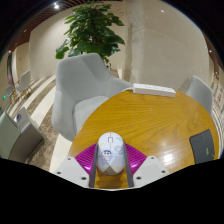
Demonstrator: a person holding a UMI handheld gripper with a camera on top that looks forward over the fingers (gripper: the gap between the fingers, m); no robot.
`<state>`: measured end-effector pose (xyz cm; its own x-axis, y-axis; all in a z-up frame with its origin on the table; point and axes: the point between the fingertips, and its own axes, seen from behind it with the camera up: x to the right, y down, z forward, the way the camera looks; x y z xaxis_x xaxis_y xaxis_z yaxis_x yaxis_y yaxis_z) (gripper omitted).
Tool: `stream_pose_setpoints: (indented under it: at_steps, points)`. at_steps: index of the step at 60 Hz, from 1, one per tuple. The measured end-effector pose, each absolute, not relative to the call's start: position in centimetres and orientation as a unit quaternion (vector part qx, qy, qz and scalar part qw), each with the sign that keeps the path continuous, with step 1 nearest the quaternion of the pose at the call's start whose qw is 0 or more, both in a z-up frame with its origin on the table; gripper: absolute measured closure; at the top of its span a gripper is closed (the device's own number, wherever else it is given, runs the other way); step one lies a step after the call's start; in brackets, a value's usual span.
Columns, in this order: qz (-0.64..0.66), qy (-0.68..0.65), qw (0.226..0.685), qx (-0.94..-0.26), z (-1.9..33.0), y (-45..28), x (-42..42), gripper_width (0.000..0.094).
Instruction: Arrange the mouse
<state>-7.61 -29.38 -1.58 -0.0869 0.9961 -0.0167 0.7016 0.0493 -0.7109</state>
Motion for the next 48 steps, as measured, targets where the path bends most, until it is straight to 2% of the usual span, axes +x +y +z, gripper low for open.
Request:
stream_pose_setpoints:
  at_steps: [10, 19, 27, 33, 38, 48]
  points:
    - [0.300, -0.692, 0.225, -0.616, -1.1, -29.9, -7.2, 0.0533]
    - [0.318, -0.667, 0.239, -0.630, 3.7, -26.6, -6.8, 0.0531]
    - [0.323, -0.644, 0.286, -0.631, 9.4, -19.1, -7.6, 0.0532]
    - [0.302, -0.636, 0.326, -0.631, 11.5, -11.0, -8.0, 0.0533]
    - [0.279, -0.623, 0.339, -0.647, 10.9, -4.2, -7.4, 0.0533]
    - [0.241, -0.602, 0.327, -0.688, 5.2, 6.5, -4.5, 0.0534]
